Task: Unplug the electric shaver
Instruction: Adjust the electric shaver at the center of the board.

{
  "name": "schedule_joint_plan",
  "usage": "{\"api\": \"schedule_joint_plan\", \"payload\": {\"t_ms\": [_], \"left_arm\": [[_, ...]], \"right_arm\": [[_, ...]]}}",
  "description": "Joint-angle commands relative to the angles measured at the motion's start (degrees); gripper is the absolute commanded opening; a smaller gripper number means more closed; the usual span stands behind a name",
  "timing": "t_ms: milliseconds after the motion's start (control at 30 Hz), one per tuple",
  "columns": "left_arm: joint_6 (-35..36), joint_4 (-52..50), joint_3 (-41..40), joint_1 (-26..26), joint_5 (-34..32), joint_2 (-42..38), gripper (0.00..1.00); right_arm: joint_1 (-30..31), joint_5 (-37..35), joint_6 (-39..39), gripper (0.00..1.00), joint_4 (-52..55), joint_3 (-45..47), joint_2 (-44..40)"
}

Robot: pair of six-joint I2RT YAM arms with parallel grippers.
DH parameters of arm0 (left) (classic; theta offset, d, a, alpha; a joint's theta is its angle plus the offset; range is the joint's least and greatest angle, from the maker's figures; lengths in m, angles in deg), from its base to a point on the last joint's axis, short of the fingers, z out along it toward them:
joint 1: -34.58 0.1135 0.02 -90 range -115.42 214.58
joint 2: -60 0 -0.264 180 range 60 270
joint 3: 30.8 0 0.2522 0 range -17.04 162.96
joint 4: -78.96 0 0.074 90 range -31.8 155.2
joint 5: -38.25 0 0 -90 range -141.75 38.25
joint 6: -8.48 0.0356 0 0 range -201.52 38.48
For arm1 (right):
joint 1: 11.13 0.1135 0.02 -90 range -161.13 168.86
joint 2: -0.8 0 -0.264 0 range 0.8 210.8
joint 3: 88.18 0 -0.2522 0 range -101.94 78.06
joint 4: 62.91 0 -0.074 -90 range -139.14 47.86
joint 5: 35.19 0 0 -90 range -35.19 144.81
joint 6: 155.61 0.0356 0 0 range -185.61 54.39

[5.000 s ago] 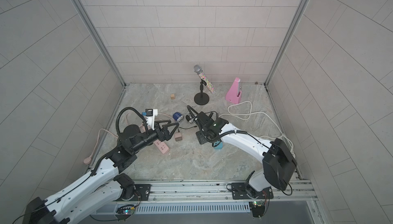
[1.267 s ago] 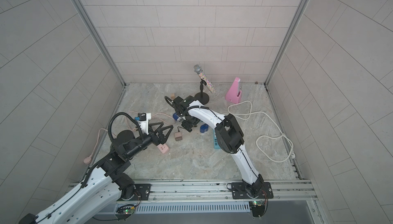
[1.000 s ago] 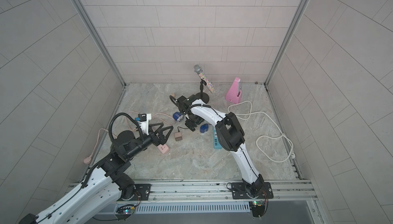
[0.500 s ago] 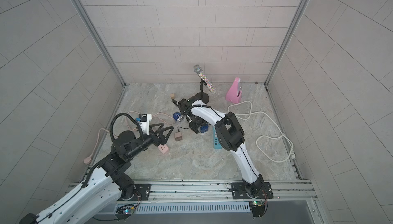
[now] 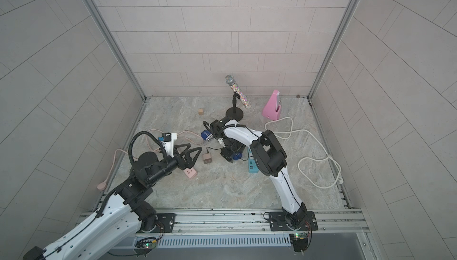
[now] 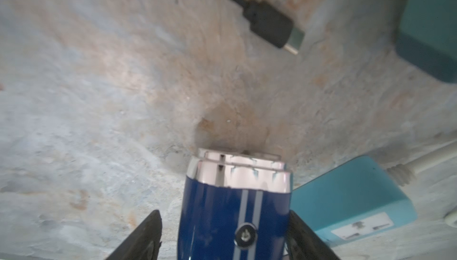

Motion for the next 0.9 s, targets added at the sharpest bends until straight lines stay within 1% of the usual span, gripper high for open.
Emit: {"api": "schedule_joint_plan", "payload": {"t_ms": [0,133,233,300,433,467,533,600,633,733,767,867], "left_arm": [[0.23,1.49,-0.52,0.27,-0.3,-0.08,1.0],[0.21,1.49,-0.52,0.27,-0.29,-0.3,1.0],[0.42,1.65,-0.52,0.27,0.04,0.17,1.0],[1.08,1.75,-0.2,0.27,1.36,1.46,1.0],[2.28,4.01,0.99,0.08,7.02,6.38,1.0],[3.24,4.38,1.63,-0.24,8.7,7.94,1.0],[6.32,2.16,3.98,-1.15,9.49,12.86,1.0],[9.98,-1.37,6.98,-2.68,8.19,17.44,1.0],[11.36,-3.5,8.48,-3.51,6.38,19.77,1.0],[14.73,-4.41,11.42,-5.59,3.41,24.56,1.0],[16.29,-4.56,12.23,-6.56,1.7,25.63,1.0],[22.99,-7.6,16.08,-8.3,0.11,29.57,1.0]], "right_arm": [[0.3,4.64,-0.87,0.78,-2.12,0.81,-4.67],[0.36,6.44,-1.45,0.77,-3.86,2.38,-5.96],[0.32,6.62,-1.89,0.76,-5.6,3.59,-7.09],[-0.12,5.94,-1.24,0.76,-7.66,4.3,-8.8],[-2.56,5.82,1.18,0.76,-12.88,7.51,-15.75],[-3.59,6.2,1.74,0.77,-14.16,8.87,-18.02],[-6.03,6.84,3.08,0.77,-16.01,11.45,-22.29],[-8.54,7.26,4.3,0.78,-17.53,14.51,-27.17],[-9.72,7.54,5.27,0.79,-18.12,16.14,-29.5],[-12.5,7.21,7.06,0.79,-19.4,20.68,-36.16],[-13.42,6.51,8.18,0.79,-20.57,22.59,-38.68],[-16.41,3.03,11.86,0.8,-23.94,28.0,-45.93]]}}
